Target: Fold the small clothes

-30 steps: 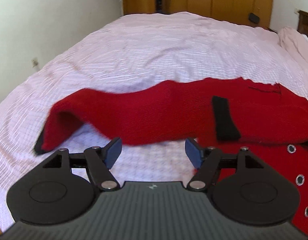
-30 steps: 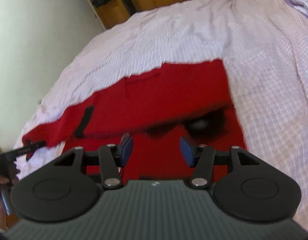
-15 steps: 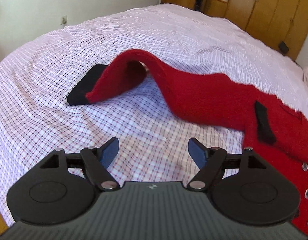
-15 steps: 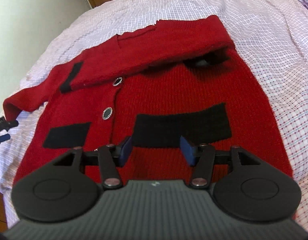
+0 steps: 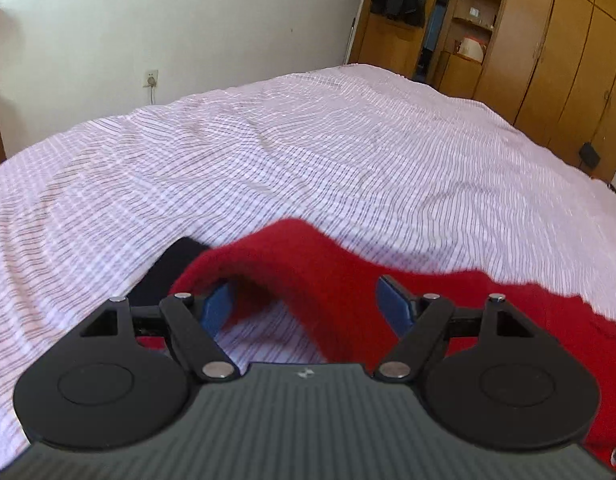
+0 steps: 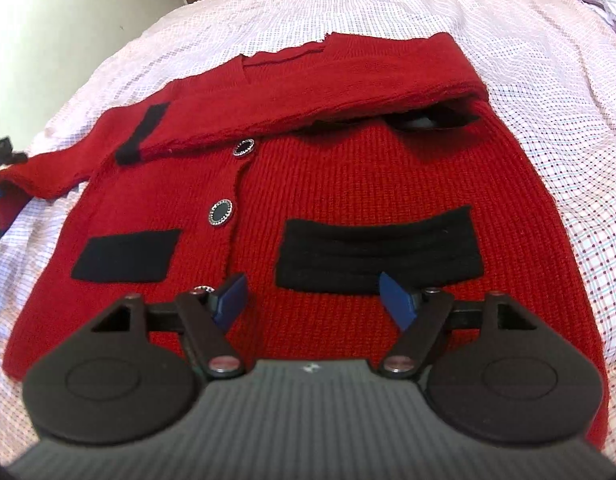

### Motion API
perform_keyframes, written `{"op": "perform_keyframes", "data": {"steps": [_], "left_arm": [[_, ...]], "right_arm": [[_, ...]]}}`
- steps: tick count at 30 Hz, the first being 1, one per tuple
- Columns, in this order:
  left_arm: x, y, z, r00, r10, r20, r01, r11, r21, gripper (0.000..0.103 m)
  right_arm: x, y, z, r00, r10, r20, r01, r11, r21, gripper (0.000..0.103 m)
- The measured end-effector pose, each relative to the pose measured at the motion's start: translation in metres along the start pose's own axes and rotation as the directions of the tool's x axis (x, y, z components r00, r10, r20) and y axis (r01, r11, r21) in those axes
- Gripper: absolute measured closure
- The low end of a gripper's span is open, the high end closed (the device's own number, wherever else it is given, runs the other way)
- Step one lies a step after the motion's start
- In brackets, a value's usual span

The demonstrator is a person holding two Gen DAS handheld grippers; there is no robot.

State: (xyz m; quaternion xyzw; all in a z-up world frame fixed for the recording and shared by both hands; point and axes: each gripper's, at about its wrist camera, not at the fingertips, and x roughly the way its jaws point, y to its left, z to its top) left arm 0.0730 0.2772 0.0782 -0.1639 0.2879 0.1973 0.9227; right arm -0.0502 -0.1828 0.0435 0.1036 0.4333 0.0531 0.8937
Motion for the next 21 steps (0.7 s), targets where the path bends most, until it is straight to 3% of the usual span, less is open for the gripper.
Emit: {"op": "perform_keyframes", "data": {"steps": [2,3,4,6,7,14,21], "left_arm": [[0.011,-0.003,0.003,1.0,0.003,-0.004,-0.003,1.0,-0.005,0.024],[0.016,-0.005,0.004,1.0,0.007,-0.007,-0.007,1.0,-0.001,0.031],[0.02,-0.006,0.004,1.0,0.008,-0.015,-0.008,1.0,0.009,0.051],[0.025,-0.006,0.004,0.999,-0.015,-0.039,0.016,1.0,0.024,0.078],[0.024,-0.005,0.004,0.999,-0.031,-0.042,0.032,0.999,0.014,0.083],[-0.018,-0.015,0.015,0.987,-0.149,0.057,0.146,0.988,0.06,0.088],[-0.073,-0.075,0.029,0.947,-0.292,0.135,0.264,0.945,0.194,0.088]], "right_arm": [[0.0,0.0,0.001,1.0,0.0,0.0,0.0,1.0,0.0,0.027],[0.0,-0.001,0.001,1.0,0.003,-0.001,-0.003,1.0,0.003,0.027],[-0.001,-0.001,0.001,1.0,0.007,-0.003,-0.007,1.0,0.006,0.027],[-0.001,-0.003,0.002,1.0,0.016,-0.006,-0.016,1.0,0.014,0.028],[-0.002,-0.005,0.002,1.0,0.021,-0.006,-0.021,1.0,0.022,0.028],[-0.007,-0.013,0.003,0.999,0.046,0.006,-0.047,0.997,0.069,0.03],[-0.016,-0.023,0.005,0.998,0.064,0.022,-0.066,0.991,0.114,0.03]]}}
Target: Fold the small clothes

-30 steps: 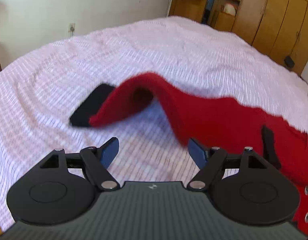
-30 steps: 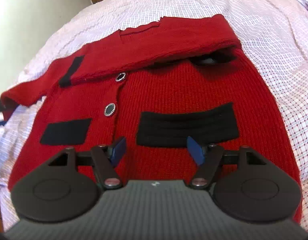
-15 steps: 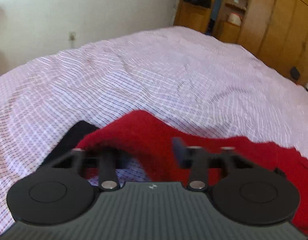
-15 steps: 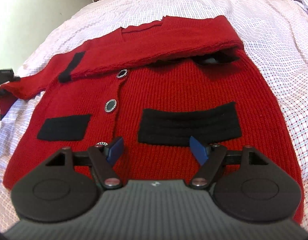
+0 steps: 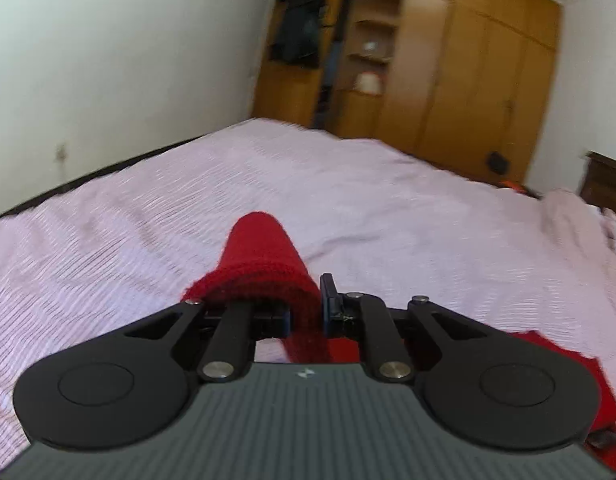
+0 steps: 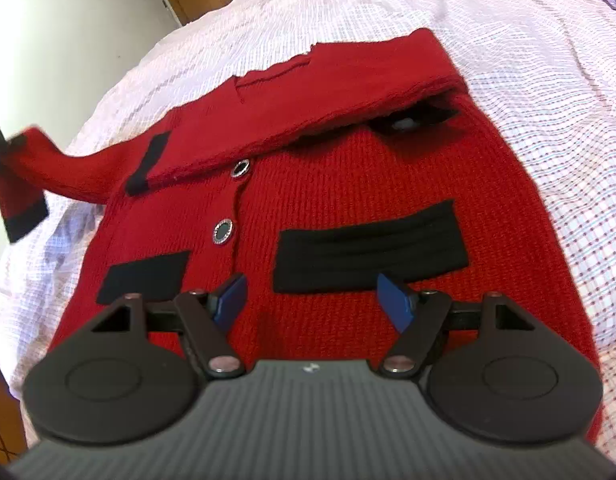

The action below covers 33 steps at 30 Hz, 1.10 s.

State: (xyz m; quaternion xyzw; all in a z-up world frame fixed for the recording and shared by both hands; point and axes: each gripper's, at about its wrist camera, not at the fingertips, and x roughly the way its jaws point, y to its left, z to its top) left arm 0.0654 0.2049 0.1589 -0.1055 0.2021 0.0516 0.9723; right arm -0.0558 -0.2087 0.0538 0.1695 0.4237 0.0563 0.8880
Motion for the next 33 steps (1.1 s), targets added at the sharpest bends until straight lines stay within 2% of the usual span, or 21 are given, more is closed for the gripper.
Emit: {"op": "perform_keyframes", "data": {"steps": [4,10,14,19,21,26,30,33], "left_arm": [[-0.006,-0.045,0.005,0.996,-0.088,0.01,0.088,0.994,0.058,0.088],[-0.001,-0.121,-0.008,0.979,-0.199,-0.033,0.202,0.971,0.129,0.088],[0.014,-0.17,-0.031,0.965,-0.245,-0.097,0.259,0.952,0.165,0.088],[0.038,-0.223,-0.073,0.937,-0.276,-0.212,0.319,0.926,0.202,0.088],[0.049,-0.232,-0.092,0.927,-0.276,-0.256,0.333,0.918,0.214,0.088],[0.064,-0.255,-0.13,0.916,-0.25,-0.313,0.345,0.89,0.297,0.087],[0.069,-0.25,-0.145,0.896,-0.234,-0.378,0.355,0.889,0.29,0.086],[0.069,-0.242,-0.147,0.875,-0.23,-0.427,0.364,0.893,0.265,0.074]], "right_arm": [[-0.01,-0.005,0.002,1.0,-0.012,0.018,0.012,1.0,0.015,0.029],[-0.024,-0.015,0.006,0.998,-0.03,0.057,0.029,1.0,0.007,0.029],[-0.026,-0.022,0.005,0.997,-0.024,0.067,0.023,1.0,0.01,0.029],[-0.023,-0.034,0.002,0.997,-0.026,0.066,0.024,0.999,0.028,0.029],[-0.021,-0.04,0.001,0.998,-0.022,0.062,0.019,0.999,0.039,0.029],[-0.014,-0.049,-0.002,0.998,-0.01,0.054,0.006,0.998,0.059,0.03],[-0.013,-0.05,-0.002,0.998,-0.003,0.057,0.0,0.998,0.058,0.03],[-0.013,-0.049,-0.003,0.998,-0.004,0.058,0.001,0.998,0.057,0.029]]}}
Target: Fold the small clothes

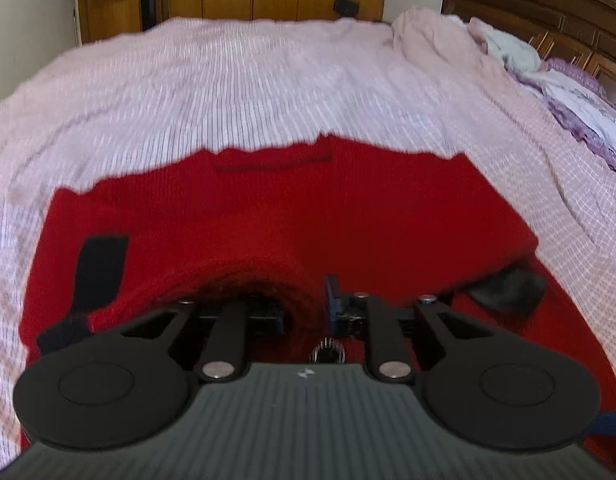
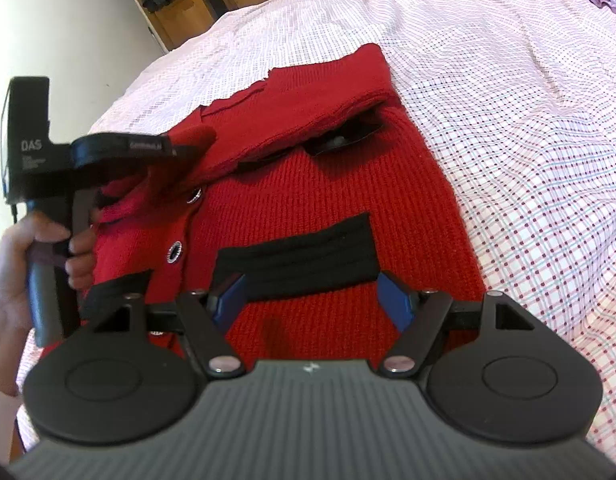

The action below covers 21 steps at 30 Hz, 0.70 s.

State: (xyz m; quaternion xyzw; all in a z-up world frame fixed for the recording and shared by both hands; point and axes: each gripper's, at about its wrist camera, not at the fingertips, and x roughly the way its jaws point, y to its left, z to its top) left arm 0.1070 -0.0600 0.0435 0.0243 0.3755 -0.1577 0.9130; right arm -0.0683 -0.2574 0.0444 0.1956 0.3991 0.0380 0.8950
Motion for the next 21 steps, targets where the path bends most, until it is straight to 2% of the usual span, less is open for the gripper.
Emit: {"op": "perform_keyframes", "data": {"steps": [3,6,10,16,19,21], "left_arm": [[-0.012,0.009,-0.009,1.0,-0.014,-0.021,0.014,1.0,-0.027,0.057],[-0.026,0.021,-0.02,0.999,0.016,-0.047,-0.019,0.998,-0.067,0.051],[-0.048,0.039,-0.034,0.997,-0.005,-0.079,-0.004,0.993,-0.115,0.05],[-0.082,0.065,-0.052,0.995,0.069,-0.068,-0.078,0.988,-0.132,0.05],[-0.093,0.079,-0.059,0.99,0.125,-0.063,-0.133,0.981,-0.14,0.05],[-0.097,0.092,-0.064,0.986,0.147,-0.076,-0.158,0.97,-0.182,0.05]], "right_arm": [[-0.001,0.001,-0.001,1.0,-0.004,0.001,0.004,1.0,-0.005,0.029],[-0.001,0.003,-0.001,1.0,-0.009,0.001,0.009,1.0,-0.006,0.028],[-0.003,0.01,0.001,1.0,-0.007,0.001,0.007,1.0,-0.019,0.028],[-0.003,0.03,0.006,1.0,0.017,0.002,-0.017,0.997,-0.07,0.028],[0.003,0.042,0.016,0.999,0.053,-0.009,-0.053,0.995,-0.087,0.028],[0.013,0.05,0.025,0.996,0.085,-0.024,-0.086,0.993,-0.076,0.029]]}}
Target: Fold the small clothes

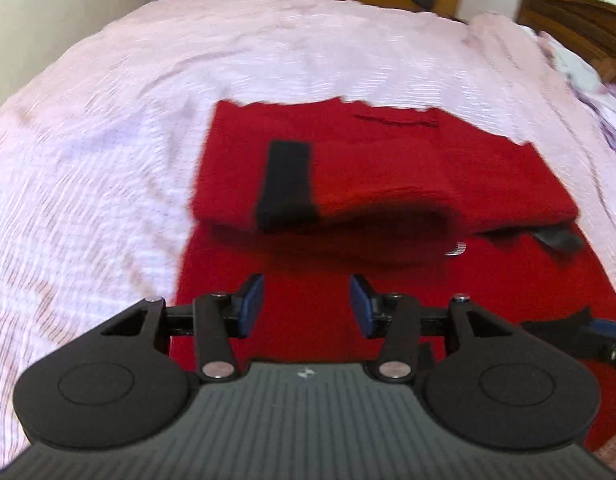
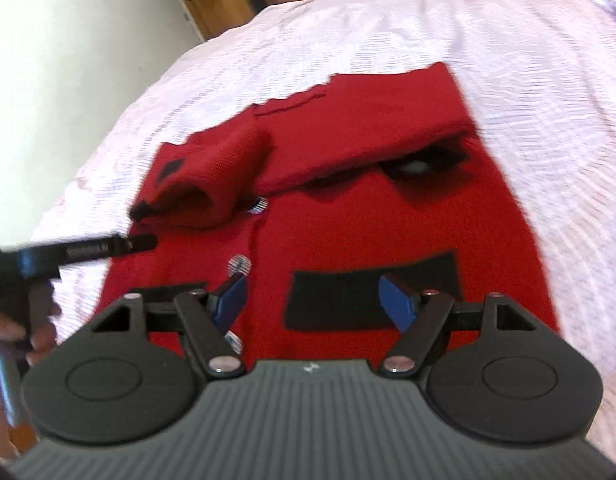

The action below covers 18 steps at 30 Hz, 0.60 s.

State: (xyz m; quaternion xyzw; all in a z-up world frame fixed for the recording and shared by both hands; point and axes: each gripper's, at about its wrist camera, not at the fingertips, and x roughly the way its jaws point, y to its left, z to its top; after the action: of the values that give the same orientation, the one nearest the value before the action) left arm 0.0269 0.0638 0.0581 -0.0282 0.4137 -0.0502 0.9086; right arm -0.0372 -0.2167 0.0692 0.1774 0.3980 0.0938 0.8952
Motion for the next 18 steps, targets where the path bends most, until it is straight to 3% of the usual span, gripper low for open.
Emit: {"op": "perform_keyframes", "data": {"steps": [4,18], "left_arm": [[-0.001,0.022,-0.005,1.0,-0.003,-0.009,0.002,0.998,-0.06,0.05],[0.009,0.035,-0.009,0.998,-0.006,0.056,0.011,0.996,-0.085,0.051]], "right_arm": [[0.019,0.012,0.016,0.999,0.05,-0.016,-0.05,0.998,0.034,0.029],[0.076,0.058,0.068,0.988,0.149,-0.028,-0.145,0.984,0.104,0.028]]}}
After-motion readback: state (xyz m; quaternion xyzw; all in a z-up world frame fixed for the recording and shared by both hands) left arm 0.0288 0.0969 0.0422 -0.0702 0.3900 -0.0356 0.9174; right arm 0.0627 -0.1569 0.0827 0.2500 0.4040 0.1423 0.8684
